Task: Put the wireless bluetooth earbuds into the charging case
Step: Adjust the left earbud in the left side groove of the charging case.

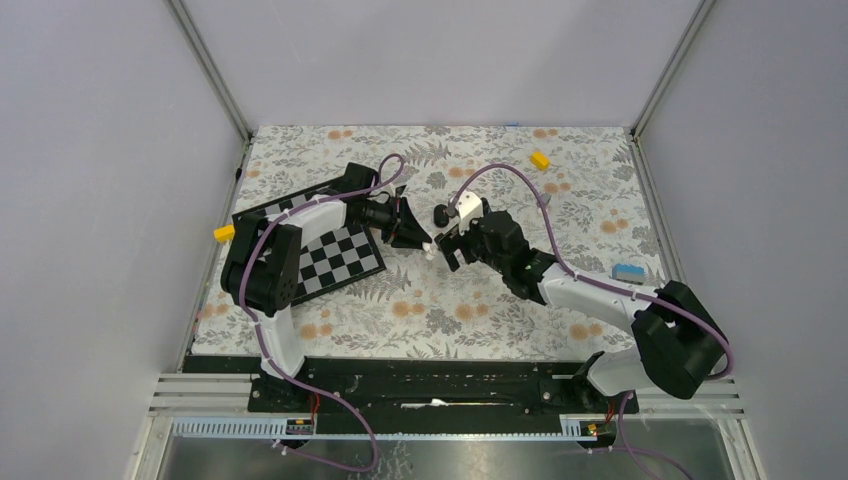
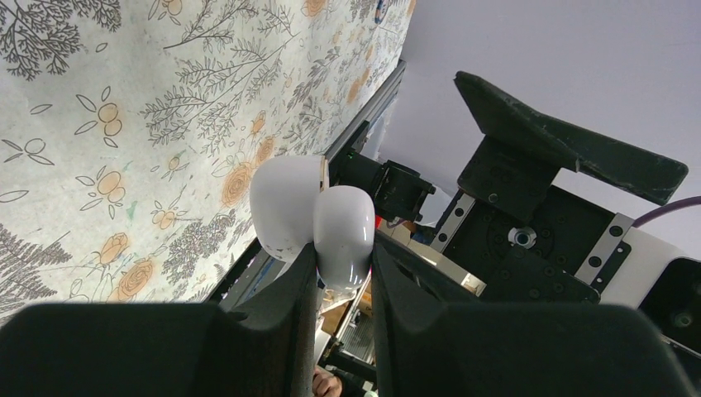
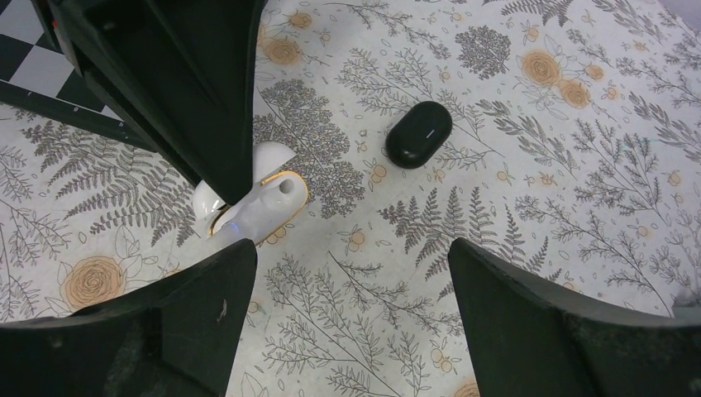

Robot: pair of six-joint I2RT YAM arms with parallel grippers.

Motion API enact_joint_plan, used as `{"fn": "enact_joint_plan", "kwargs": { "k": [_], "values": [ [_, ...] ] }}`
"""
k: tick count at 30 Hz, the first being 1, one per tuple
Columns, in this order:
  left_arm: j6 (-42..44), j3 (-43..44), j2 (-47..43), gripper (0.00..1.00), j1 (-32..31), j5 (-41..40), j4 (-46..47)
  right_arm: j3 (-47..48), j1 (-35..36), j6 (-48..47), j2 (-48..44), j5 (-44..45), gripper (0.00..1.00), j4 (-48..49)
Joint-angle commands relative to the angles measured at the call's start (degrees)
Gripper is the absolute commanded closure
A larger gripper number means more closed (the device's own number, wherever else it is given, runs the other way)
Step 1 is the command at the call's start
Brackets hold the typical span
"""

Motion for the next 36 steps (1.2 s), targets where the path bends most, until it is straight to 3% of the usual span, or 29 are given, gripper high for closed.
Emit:
{"fn": "enact_joint_plan", "kwargs": {
  "k": [1,7,15,19,28,36],
  "values": [
    [0.22,2.62,-2.43,1.0,-0.03,1.39,0.9,2.42,-0.24,1.11,0.89,-2.45,0.07,1.33],
    [0.22,2.57,-2.5,1.0,-0.02,1.41,0.9,3.7,-0.23,1.3,1.93,-1.97,0.07,0.33],
    [0.22,2.46,-2.53,1.0,-0.04,1.37,0.9,3.33,-0.2,-0.34,-2.31,6.38,0.06,-0.62],
    [0.31,2.74,-2.47,1.0,-0.03,1.34,0.9,2.15,-0.1,0.21,-4.11,-0.05,0.1,-2.48],
    [0.22,2.95,-2.08,1.0,-0.02,1.41,0.9,-2.48,0.21,0.34,-7.1,-7.73,0.08,-2.27],
    [0.14,2.93,-2.36,1.0,-0.11,1.31,0.86,-2.83,0.2,0.96,-5.28,-6.39,0.06,-0.55]
  ]
}}
